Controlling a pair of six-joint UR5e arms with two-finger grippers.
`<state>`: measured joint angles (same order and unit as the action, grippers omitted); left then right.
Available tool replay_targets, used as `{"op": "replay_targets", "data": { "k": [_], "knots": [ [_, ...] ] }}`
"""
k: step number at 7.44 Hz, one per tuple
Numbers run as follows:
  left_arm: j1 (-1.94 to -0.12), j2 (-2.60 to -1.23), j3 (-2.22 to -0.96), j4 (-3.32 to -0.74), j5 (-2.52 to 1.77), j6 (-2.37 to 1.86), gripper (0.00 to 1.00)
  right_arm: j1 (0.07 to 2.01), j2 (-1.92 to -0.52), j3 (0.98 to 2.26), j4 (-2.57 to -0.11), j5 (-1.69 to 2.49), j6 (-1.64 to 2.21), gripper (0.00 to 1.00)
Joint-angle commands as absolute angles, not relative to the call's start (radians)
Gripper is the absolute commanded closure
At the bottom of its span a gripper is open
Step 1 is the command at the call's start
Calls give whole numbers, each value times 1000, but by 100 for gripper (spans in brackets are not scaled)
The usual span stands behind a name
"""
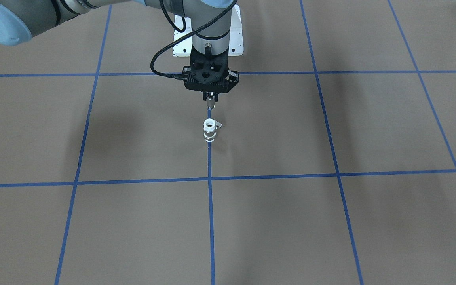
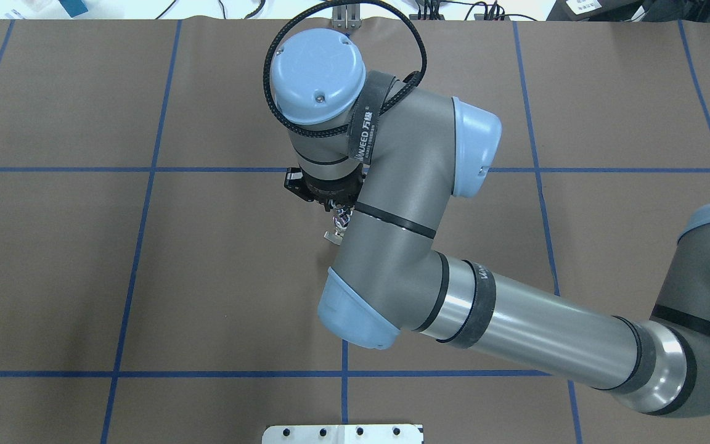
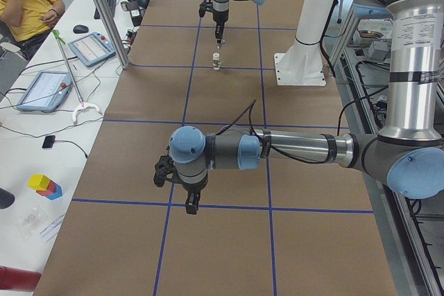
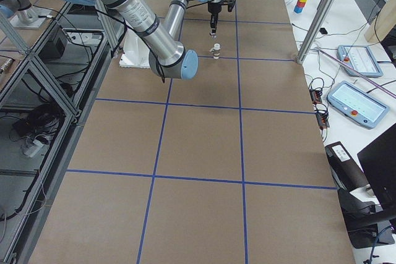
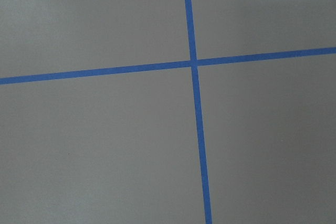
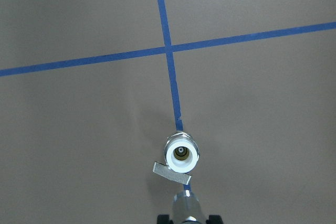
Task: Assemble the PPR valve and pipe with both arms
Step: 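Lower and press the silver fitting into the top of the white valve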
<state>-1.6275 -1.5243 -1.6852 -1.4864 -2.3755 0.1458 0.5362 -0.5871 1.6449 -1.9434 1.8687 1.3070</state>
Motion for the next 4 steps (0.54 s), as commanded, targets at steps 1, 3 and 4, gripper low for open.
{"op": "replay_targets", "data": {
  "k": [1, 3, 4],
  "knots": [
    [-1628, -1525, -1690, -1486, -2376, 146, 0, 525, -581, 1602, -1934, 1810, 1289, 100],
    [-1628, -1525, -1692, -1486, -2376, 146, 0, 525, -584, 1556, -1864, 1804, 1256, 100],
    [-1628, -1525, -1692, -1486, -2376, 146, 0, 525, -586, 1536, -1841, 1805, 1255, 100]
  ]
}}
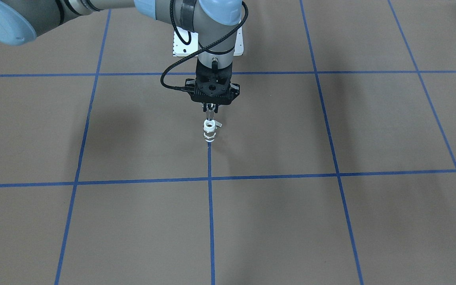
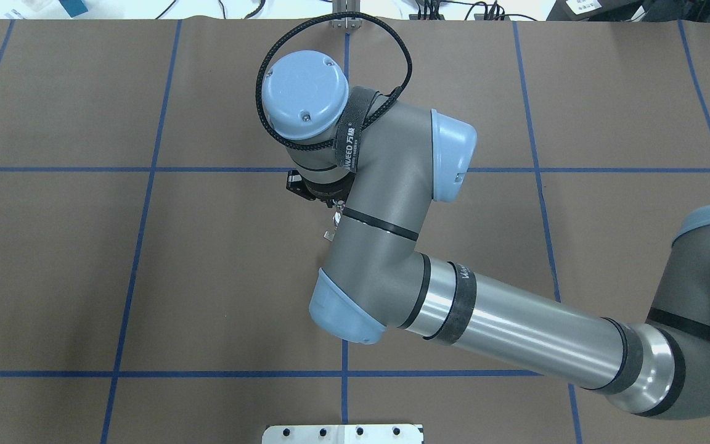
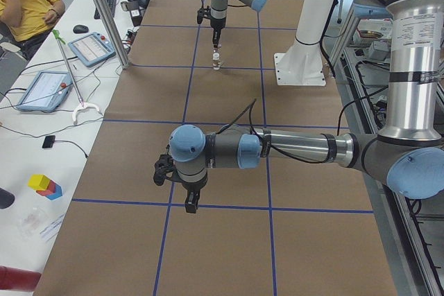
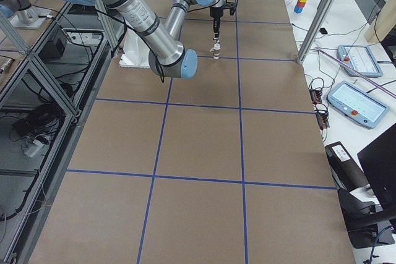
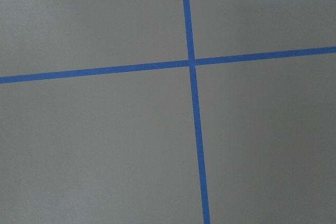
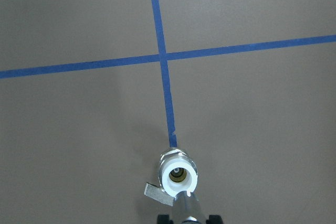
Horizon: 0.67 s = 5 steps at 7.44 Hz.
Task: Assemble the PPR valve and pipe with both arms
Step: 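Lower and press the silver fitting into the top of the white valve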
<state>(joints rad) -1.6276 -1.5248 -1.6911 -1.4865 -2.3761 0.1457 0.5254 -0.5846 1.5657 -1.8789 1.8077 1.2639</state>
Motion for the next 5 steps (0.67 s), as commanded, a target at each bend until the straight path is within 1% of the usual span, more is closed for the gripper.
{"op": "replay_targets", "data": {
  "k": [1, 5],
  "knots": [
    [-1628, -1525, -1692, -1486, -2376, 146, 0, 525, -586, 1536, -1841, 1807, 1255, 100],
    [-1628, -1525, -1694, -1488, -2376, 146, 0, 525, -589, 1545, -1844, 1810, 1255, 100]
  ]
}}
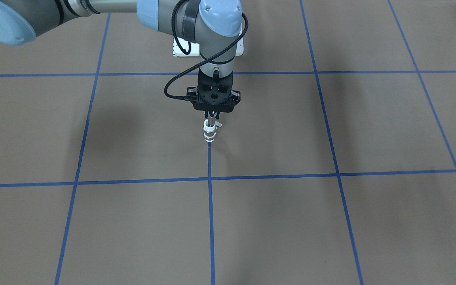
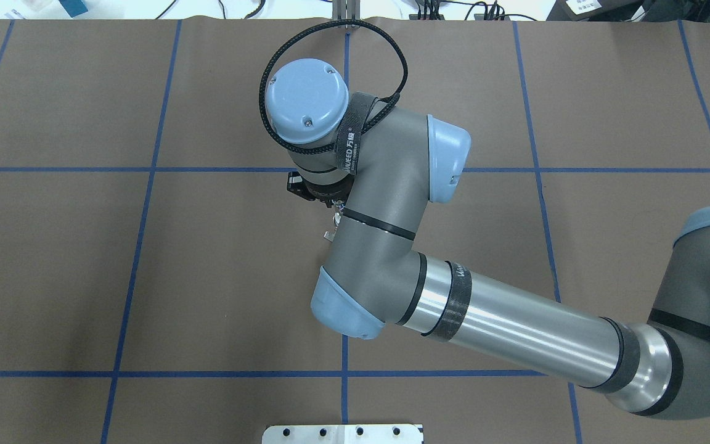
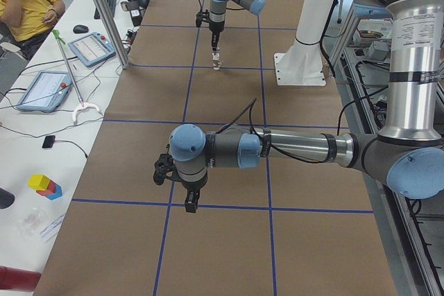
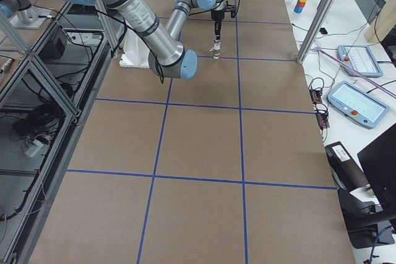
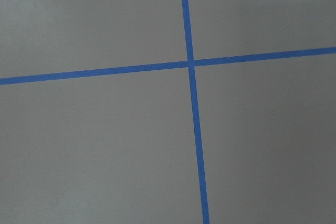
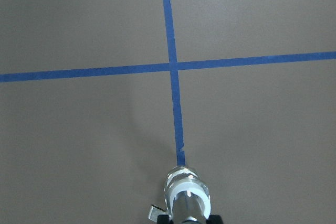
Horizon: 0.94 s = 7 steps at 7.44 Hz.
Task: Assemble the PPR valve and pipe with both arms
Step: 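Lower and press the silver fitting into the top of the white valve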
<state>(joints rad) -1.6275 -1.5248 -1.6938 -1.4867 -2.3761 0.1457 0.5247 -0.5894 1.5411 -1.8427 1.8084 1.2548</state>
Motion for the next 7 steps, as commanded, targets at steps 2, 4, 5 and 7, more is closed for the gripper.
{"op": "replay_targets", "data": {
  "k": [2, 4, 5, 7],
  "knots": [
    [-1628, -1525, -1694, -1486, -2376, 146, 0, 525, -592, 1546, -1847, 1812, 1255, 100],
    [-1628, -1525, -1695, -1486, -2376, 146, 0, 525, -601, 1546, -1847, 1810, 1255, 100],
    [-1628, -1525, -1695, -1486, -2376, 146, 0, 525, -604, 1545, -1845, 1810, 1255, 100],
    [-1628, -1526, -1694, -1488, -2376, 146, 0, 522, -601, 1543, -1845, 1809, 1255, 100]
  ]
}}
